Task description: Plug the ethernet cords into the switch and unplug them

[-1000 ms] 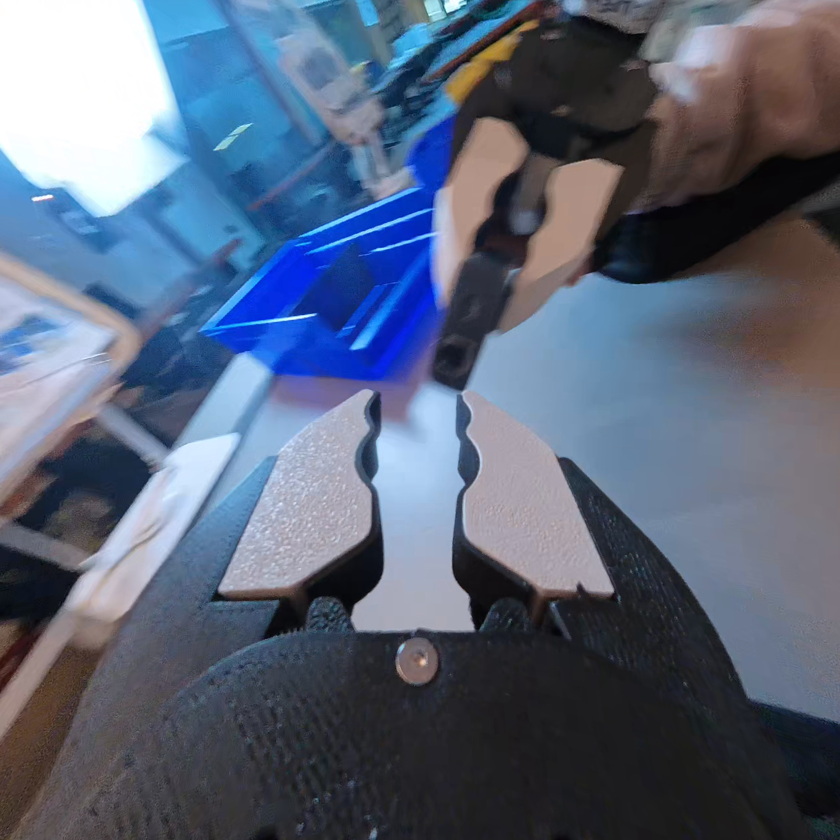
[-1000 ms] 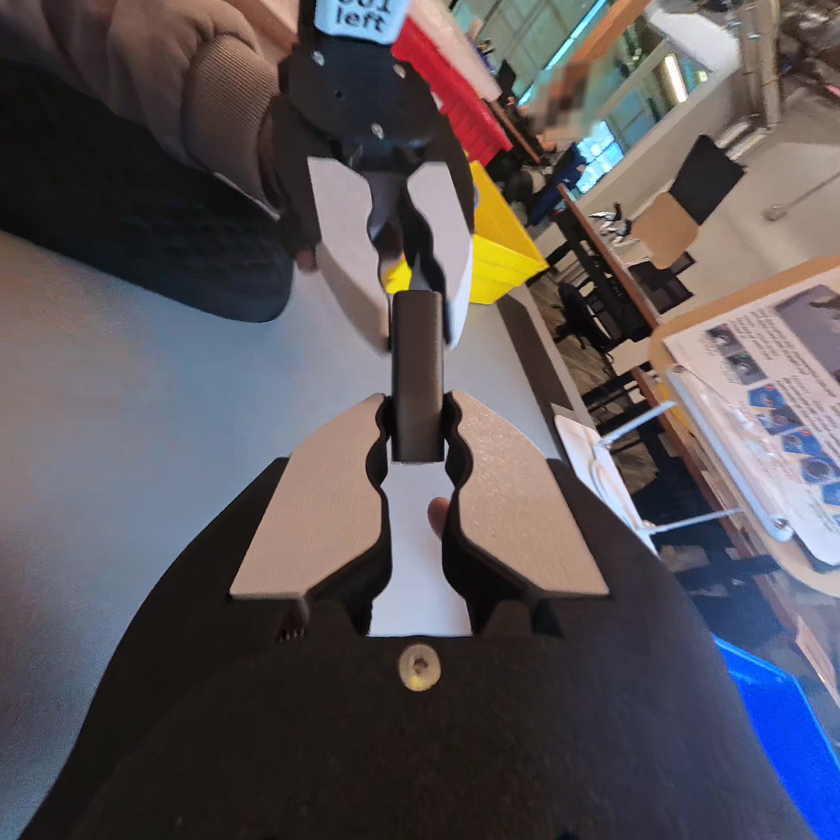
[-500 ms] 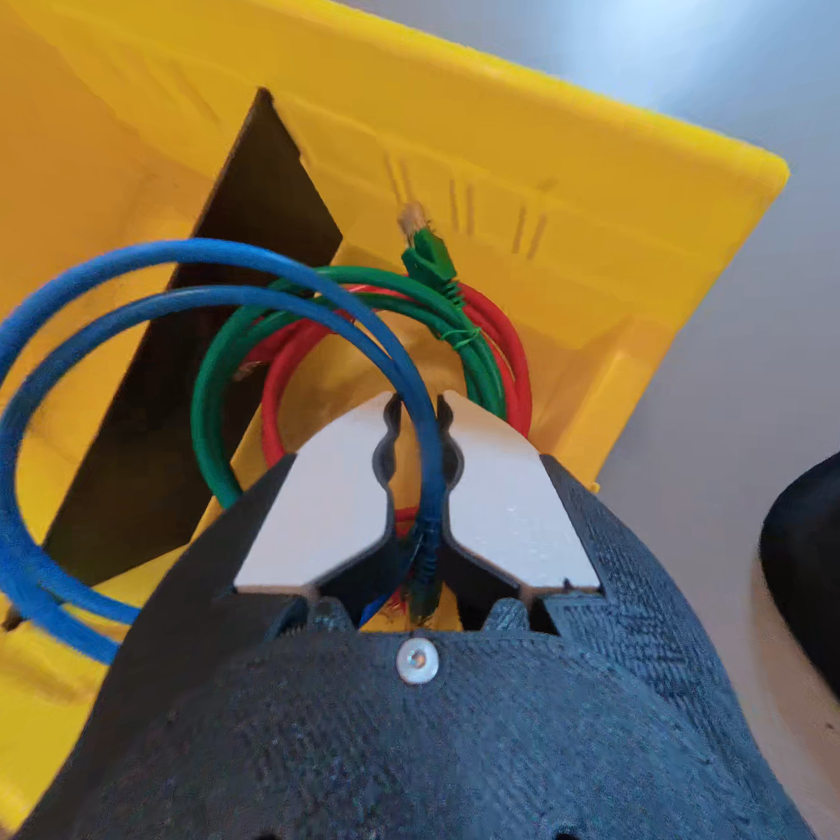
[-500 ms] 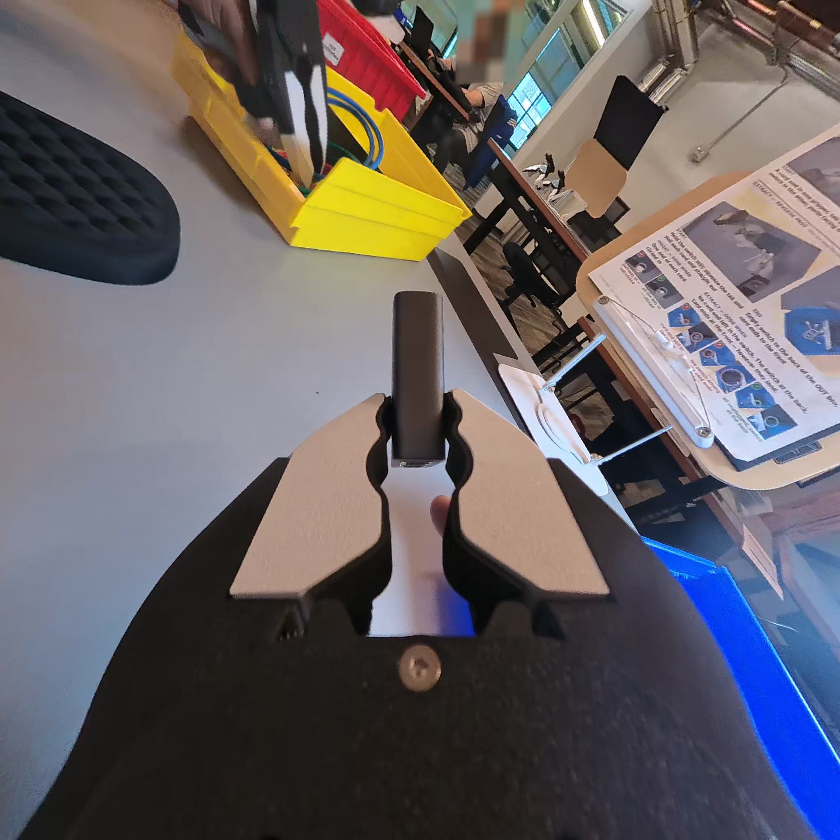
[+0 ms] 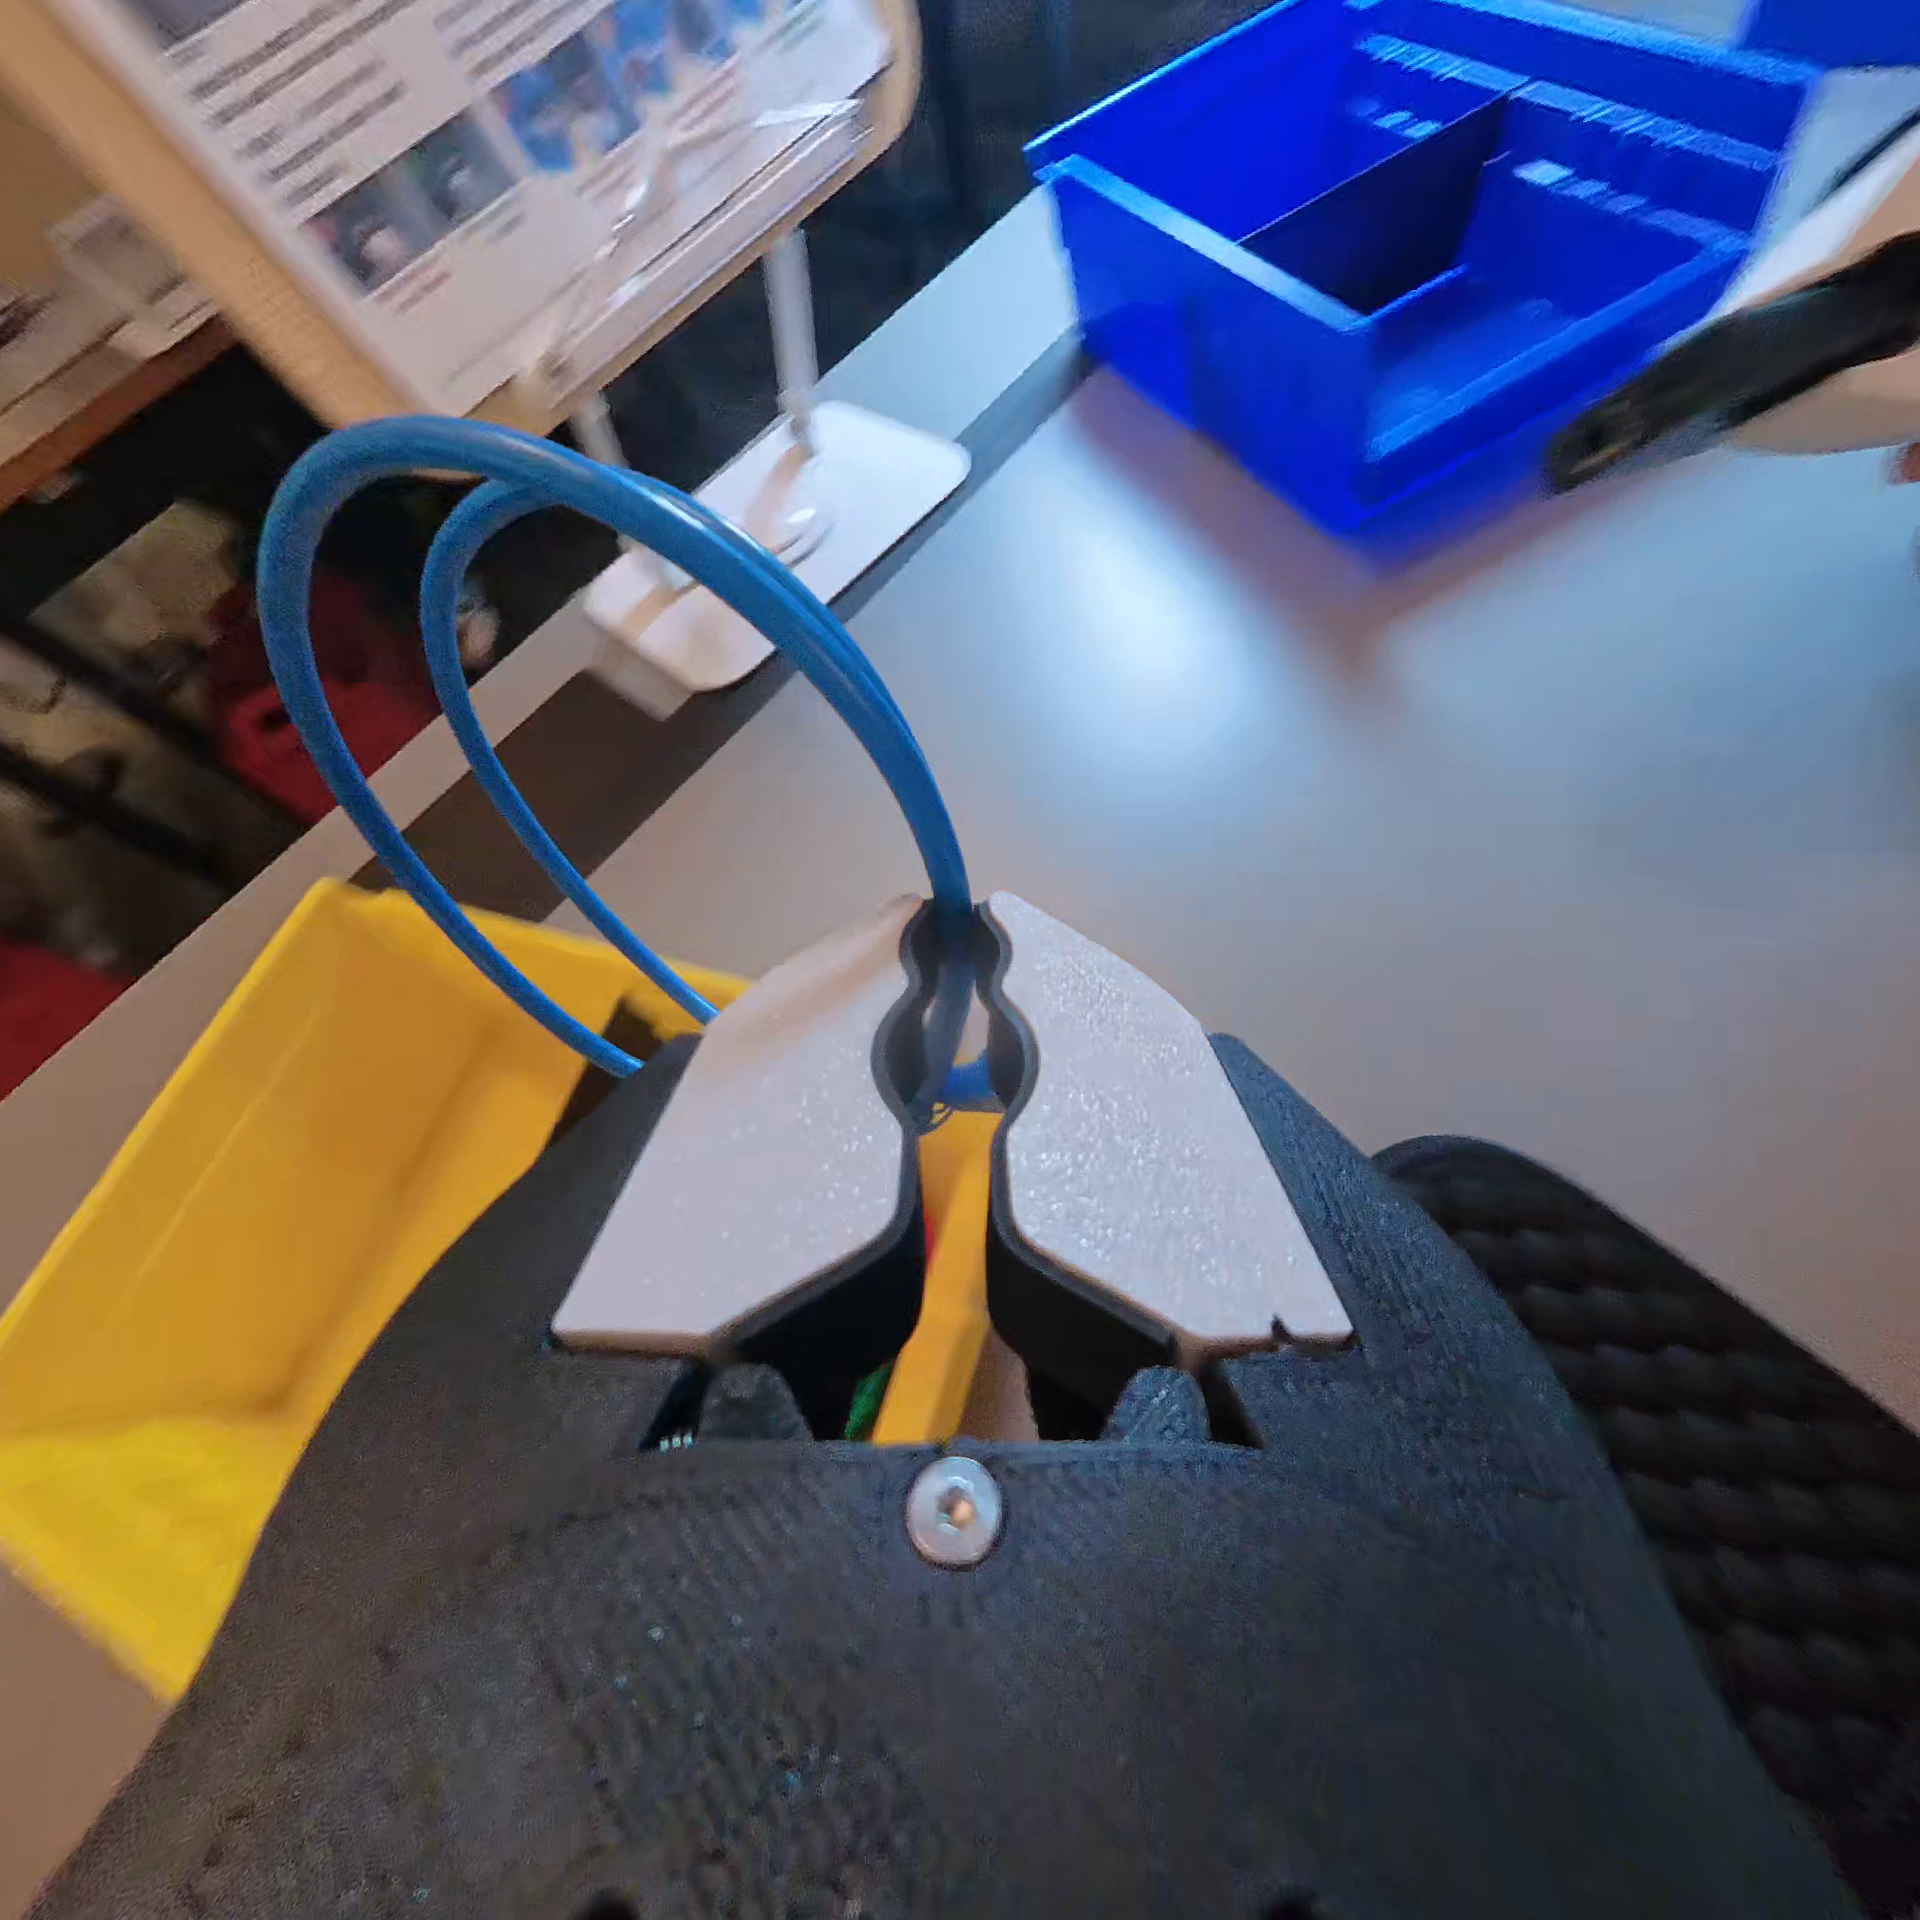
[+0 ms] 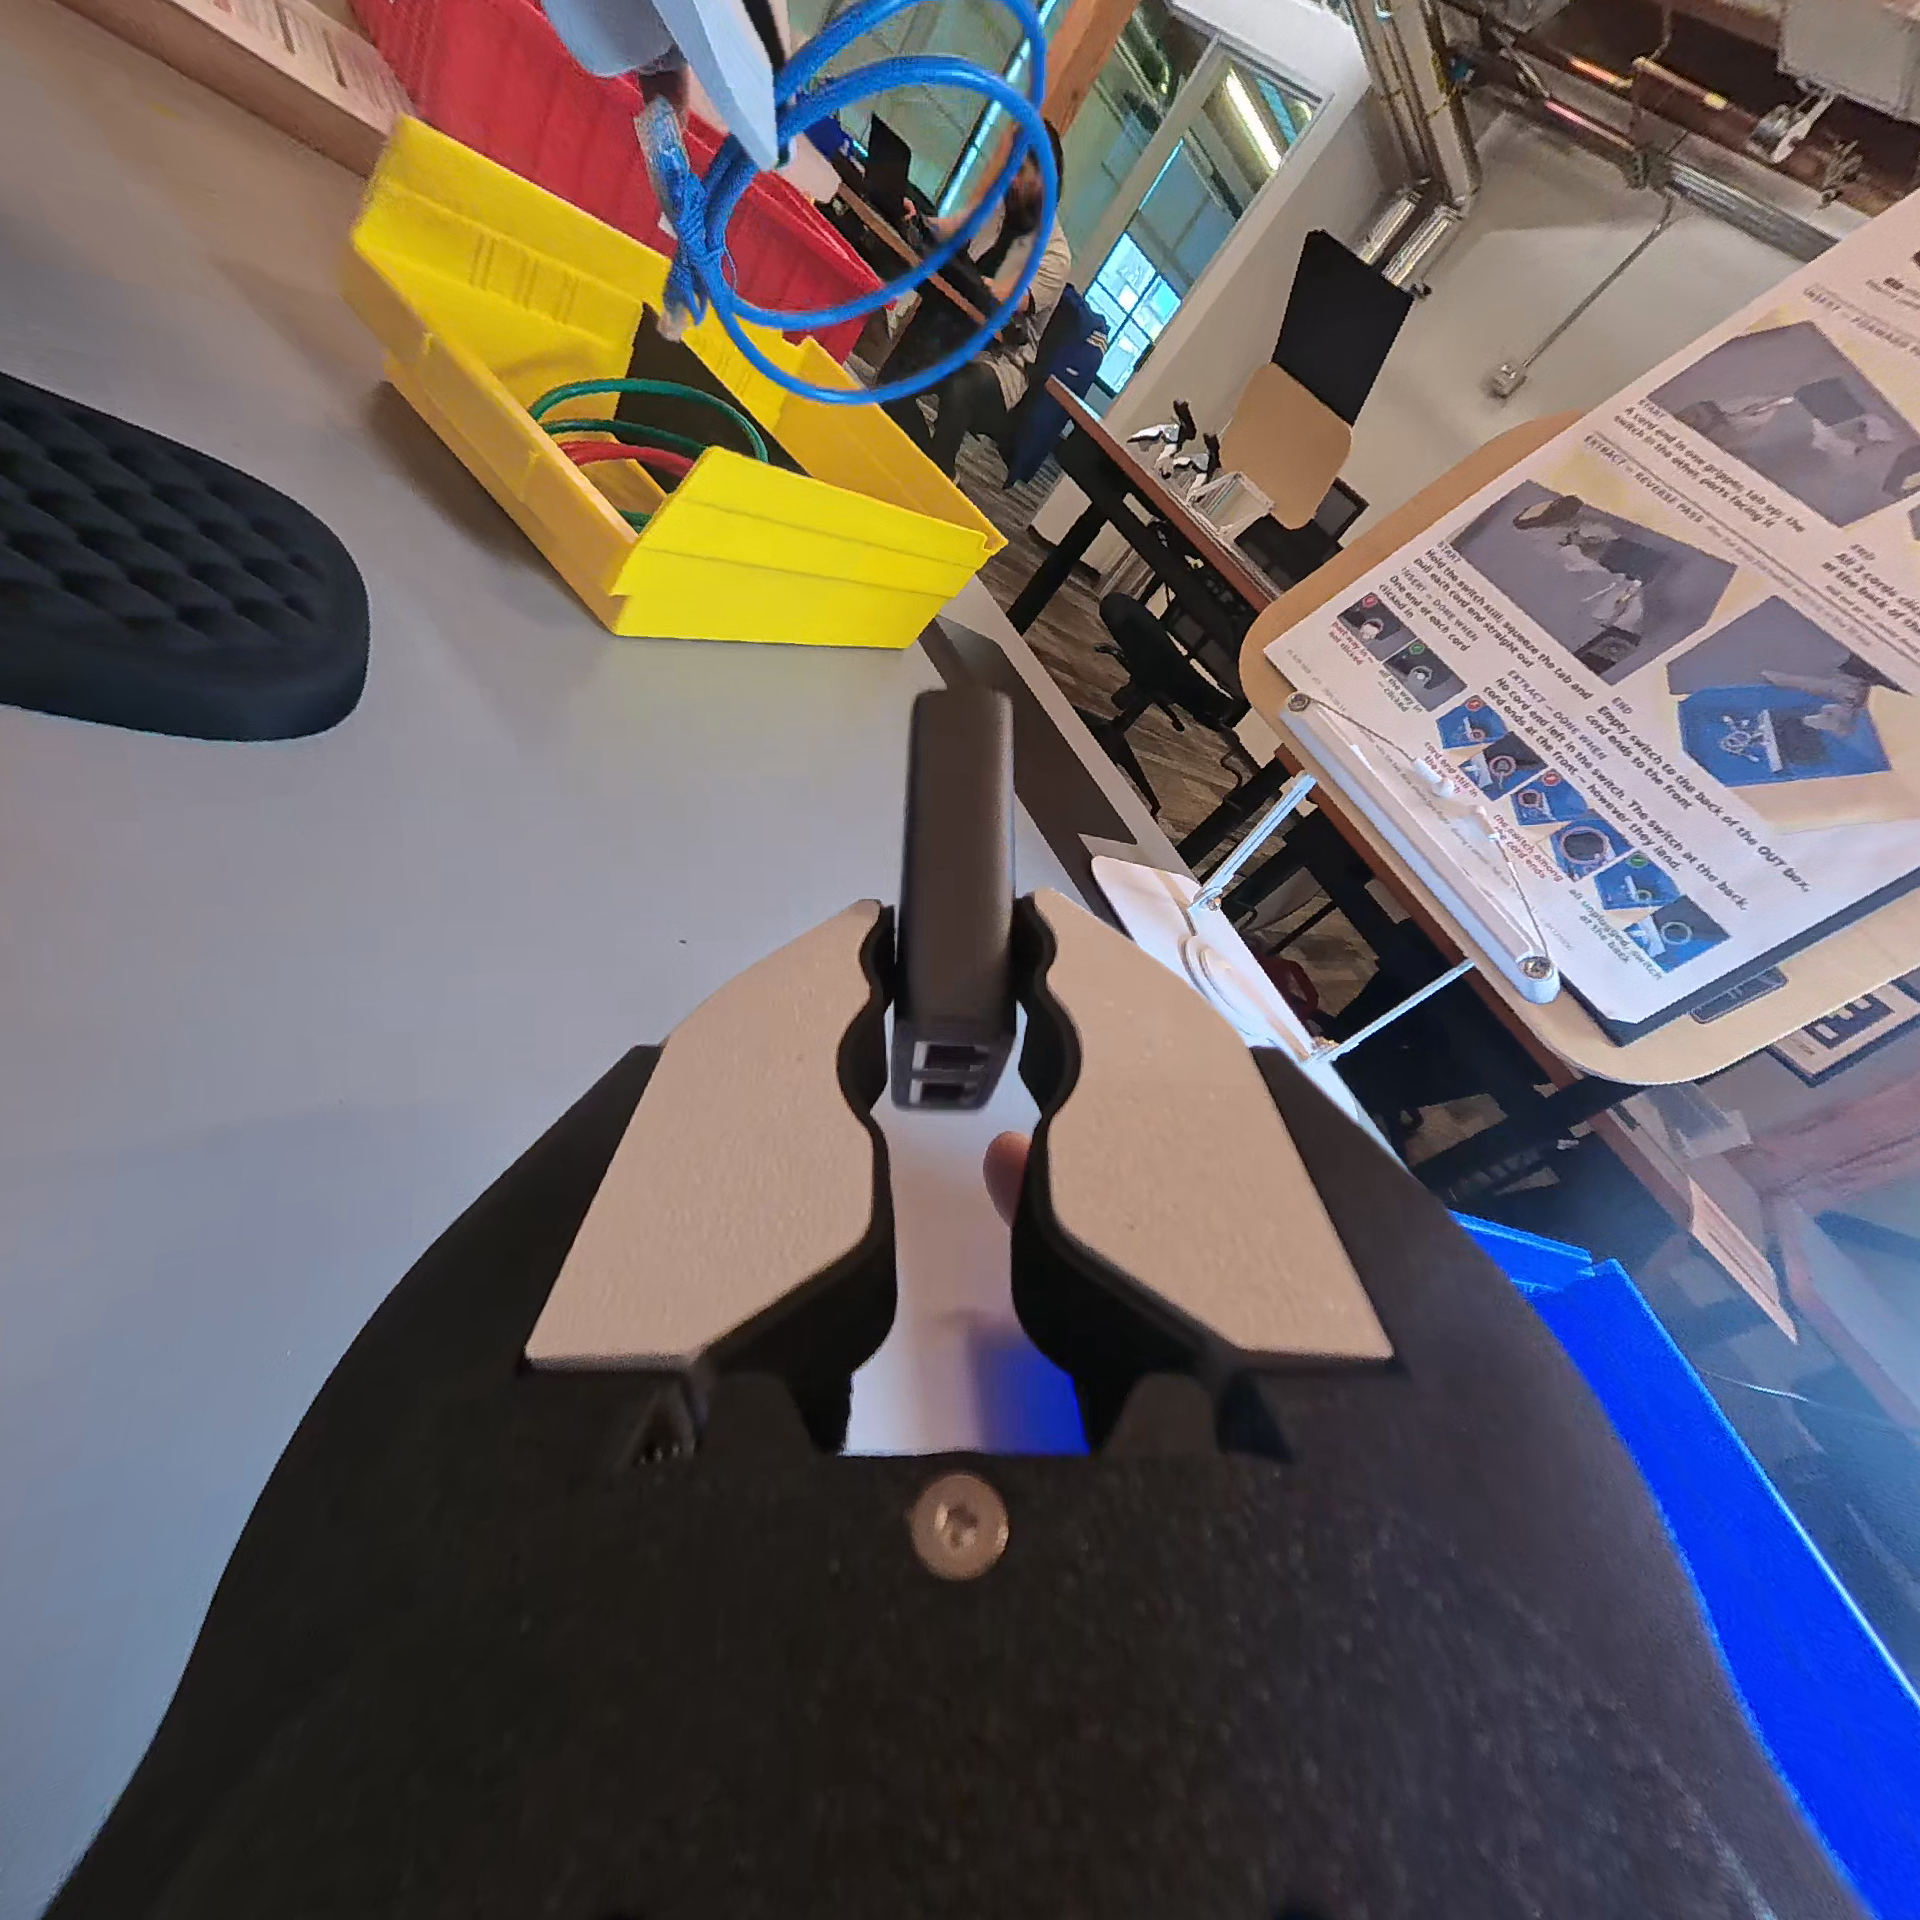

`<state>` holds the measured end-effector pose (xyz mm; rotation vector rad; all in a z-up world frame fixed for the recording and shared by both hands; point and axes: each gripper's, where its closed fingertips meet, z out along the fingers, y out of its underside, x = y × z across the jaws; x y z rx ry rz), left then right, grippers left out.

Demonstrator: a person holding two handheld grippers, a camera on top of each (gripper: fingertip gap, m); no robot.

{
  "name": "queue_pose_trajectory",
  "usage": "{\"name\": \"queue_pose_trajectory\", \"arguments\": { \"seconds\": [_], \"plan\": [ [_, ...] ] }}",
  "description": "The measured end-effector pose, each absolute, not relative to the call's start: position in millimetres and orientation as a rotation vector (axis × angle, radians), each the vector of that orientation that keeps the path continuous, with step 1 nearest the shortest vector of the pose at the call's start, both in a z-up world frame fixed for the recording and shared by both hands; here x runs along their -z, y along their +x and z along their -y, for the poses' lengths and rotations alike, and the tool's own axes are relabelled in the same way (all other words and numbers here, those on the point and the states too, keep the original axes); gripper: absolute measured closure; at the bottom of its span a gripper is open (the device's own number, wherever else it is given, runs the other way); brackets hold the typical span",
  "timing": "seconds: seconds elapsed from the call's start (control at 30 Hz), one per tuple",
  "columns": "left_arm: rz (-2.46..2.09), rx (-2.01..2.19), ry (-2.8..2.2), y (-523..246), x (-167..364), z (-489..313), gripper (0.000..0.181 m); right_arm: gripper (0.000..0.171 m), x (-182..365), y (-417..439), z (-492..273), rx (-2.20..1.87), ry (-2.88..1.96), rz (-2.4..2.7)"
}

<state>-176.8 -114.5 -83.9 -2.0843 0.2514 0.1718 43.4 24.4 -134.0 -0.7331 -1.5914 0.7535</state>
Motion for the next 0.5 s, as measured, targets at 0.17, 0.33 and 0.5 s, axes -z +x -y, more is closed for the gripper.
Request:
{"name": "queue_pose_trajectory", "arguments": {
  "seconds": [0.17, 0.33, 0.5],
  "plan": [
    [-0.438, 0.102, -1.93, -91, 74, 84, 0.175, 0.15, 129, 46, -26, -0.759, -0.728, 1.573],
    [-0.457, 0.558, -1.655, -27, 68, 53, 0.175, 0.15, 127, 52, -29, -0.776, -0.719, 1.585],
    [-0.276, 0.875, -1.693, -24, 134, 27, 0.175, 0.15, 131, 59, -27, -0.759, -0.684, 1.638]
  ]
}}
